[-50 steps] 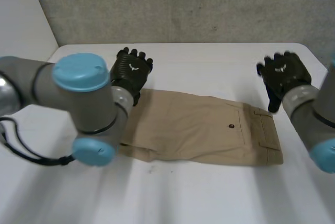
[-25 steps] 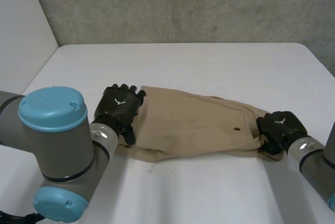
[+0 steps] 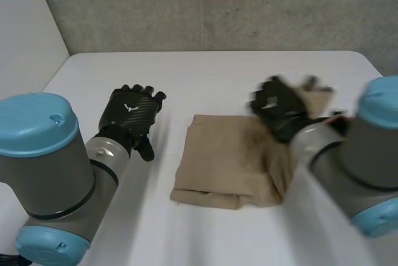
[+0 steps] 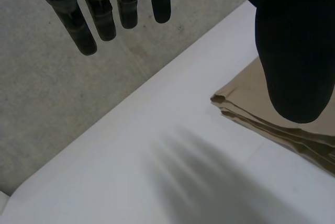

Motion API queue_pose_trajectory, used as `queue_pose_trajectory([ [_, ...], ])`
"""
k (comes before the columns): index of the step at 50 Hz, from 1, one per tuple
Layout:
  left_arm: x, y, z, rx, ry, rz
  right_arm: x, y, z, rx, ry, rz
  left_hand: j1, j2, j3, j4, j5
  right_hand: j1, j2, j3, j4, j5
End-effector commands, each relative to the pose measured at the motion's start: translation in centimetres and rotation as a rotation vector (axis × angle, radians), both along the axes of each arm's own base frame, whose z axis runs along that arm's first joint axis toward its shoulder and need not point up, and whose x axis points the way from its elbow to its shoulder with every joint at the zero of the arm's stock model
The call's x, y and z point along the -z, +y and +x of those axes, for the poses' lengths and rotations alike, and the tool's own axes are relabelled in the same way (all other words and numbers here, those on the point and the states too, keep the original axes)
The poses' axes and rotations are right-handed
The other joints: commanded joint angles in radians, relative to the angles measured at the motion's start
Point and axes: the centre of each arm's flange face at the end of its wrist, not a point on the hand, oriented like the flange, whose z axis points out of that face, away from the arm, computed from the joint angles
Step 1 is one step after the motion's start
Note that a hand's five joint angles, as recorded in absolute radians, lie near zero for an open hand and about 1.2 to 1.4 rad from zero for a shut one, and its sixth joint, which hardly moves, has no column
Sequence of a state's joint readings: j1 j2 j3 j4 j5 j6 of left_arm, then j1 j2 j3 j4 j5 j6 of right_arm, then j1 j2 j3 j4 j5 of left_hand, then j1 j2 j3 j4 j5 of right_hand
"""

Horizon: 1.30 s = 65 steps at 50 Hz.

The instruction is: Fold the shorts.

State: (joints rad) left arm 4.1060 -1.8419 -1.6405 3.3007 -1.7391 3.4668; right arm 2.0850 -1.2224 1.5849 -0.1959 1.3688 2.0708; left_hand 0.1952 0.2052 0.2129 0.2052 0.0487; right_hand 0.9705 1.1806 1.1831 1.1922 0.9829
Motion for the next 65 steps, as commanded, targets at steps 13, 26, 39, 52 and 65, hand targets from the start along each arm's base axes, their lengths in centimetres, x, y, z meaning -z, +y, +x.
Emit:
queue_pose_trajectory([
  [13, -3.1, -1.8, -0.6, -0.043, 0.065, -0.095, -0.4, 3.2, 3.3, -0.177, -0.332, 0.350, -0.021, -0.031, -0.038, -0.031, -0.049, -0.796, -1.006, -1.009, -1.018, -0.983],
  [26, -0.8, -1.6, -6.7, 0.185, 0.164, 0.000, -1.8, -2.2, -3.3, 0.182, -0.678, 0.683, -0.005, -0.015, -0.023, -0.015, -0.033, -0.796, -1.006, -1.009, -1.018, -0.983],
  [39, 7.8, -1.9, -5.9, 0.061, -0.060, 0.287, 6.9, -5.8, -3.5, 0.429, -0.397, 0.763, 0.001, -0.009, -0.017, -0.009, -0.027, -0.796, -1.006, -1.009, -1.018, -0.983],
  [52, 2.0, -1.4, -6.2, 0.089, 0.010, 0.174, 1.3, -5.8, -2.9, 0.354, -0.419, 0.589, 0.001, -0.009, -0.017, -0.009, -0.027, -0.796, -1.006, -1.009, -1.018, -0.983],
  [65, -14.6, -1.0, 1.1, -0.046, 0.245, -0.131, -15.9, -3.2, -6.3, 0.429, -0.841, 0.187, 0.007, -0.003, -0.011, -0.003, -0.021, -0.796, -1.006, -1.009, -1.018, -0.983],
])
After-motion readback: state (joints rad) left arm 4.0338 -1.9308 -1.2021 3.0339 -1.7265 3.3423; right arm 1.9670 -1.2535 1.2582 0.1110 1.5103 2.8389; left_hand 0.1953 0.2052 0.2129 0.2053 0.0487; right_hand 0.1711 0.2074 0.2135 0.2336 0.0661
